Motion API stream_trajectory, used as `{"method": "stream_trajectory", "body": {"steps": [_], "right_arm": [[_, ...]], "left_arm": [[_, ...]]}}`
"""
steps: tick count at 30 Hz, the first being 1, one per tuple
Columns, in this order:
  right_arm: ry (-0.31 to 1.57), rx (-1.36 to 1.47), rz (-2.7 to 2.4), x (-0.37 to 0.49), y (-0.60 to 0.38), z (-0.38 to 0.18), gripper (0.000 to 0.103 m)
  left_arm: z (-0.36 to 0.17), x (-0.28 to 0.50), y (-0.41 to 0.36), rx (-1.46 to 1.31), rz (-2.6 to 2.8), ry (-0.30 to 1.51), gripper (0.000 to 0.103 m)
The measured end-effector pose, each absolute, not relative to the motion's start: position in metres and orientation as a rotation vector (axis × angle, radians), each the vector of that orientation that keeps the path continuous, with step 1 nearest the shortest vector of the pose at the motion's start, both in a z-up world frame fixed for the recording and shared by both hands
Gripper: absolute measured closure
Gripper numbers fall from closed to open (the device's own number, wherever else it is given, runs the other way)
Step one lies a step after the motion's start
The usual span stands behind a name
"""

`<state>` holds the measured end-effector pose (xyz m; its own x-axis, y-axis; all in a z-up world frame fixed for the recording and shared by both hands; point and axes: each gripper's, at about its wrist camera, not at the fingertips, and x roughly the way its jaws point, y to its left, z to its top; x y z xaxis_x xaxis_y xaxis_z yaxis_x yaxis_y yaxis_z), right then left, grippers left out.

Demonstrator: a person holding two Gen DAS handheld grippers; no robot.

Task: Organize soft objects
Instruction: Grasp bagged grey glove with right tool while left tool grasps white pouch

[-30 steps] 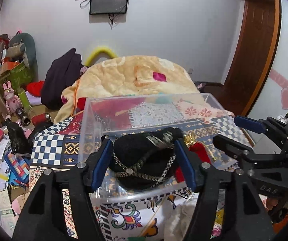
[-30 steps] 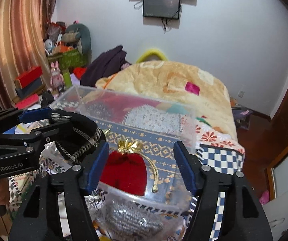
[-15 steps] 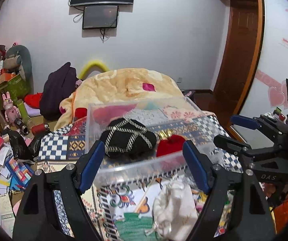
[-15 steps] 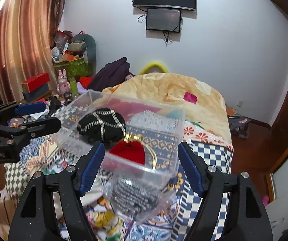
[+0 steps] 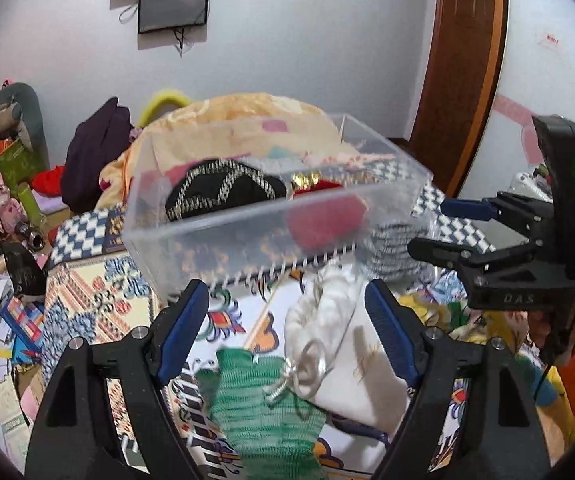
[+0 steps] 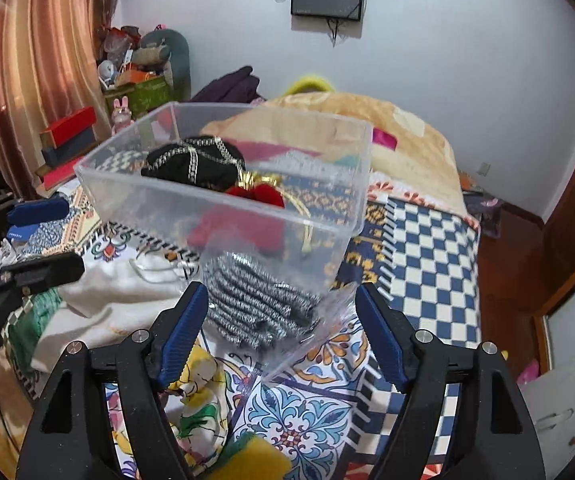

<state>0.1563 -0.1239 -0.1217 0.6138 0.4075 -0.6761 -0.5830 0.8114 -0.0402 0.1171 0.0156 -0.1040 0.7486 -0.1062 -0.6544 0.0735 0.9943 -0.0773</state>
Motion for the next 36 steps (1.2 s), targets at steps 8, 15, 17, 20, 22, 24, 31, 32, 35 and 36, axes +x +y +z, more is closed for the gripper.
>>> {"method": "stream_trajectory", "body": {"steps": [8,15,17,20,22,24,31,32,35,36], "right_arm": [[0.810,-0.244,0.613,0.170,-0.121,-0.142,0.030],[0.826,-0.221,0.653,0.168,-0.123,-0.145,0.044],[0.809,-0.228,0.639,0.164,-0.123,-0.145,0.053],[0.786,-0.237,0.631,0.160,-0.122,-0.145,0.063],[0.778,-0.235,0.631,0.160,-0.124,-0.142,0.069],[0.771,-0.229,0.636,0.160,-0.126,-0.139,0.074],[0.723,-0.212,0.645,0.147,-0.134,-0.122,0.077],[0.714,-0.208,0.647,0.145,-0.134,-0.118,0.077],[0.682,-0.199,0.660,0.138,-0.135,-0.108,0.077],[0.670,-0.198,0.664,0.135,-0.135,-0.104,0.077]], "left_arm": [[-0.130,0.125,0.017,-0.090,-0.126,0.801,0.024],[-0.140,0.126,0.014,-0.112,-0.153,0.823,0.047],[-0.141,0.124,0.015,-0.114,-0.158,0.824,0.053],[-0.140,0.115,0.014,-0.111,-0.168,0.817,0.066],[-0.138,0.110,0.014,-0.110,-0.168,0.811,0.074],[-0.135,0.106,0.015,-0.115,-0.166,0.803,0.079],[-0.116,0.091,0.023,-0.132,-0.149,0.754,0.088],[-0.112,0.090,0.025,-0.132,-0.147,0.743,0.088],[-0.098,0.083,0.029,-0.136,-0.147,0.706,0.088],[-0.093,0.080,0.030,-0.138,-0.146,0.693,0.088]]}}
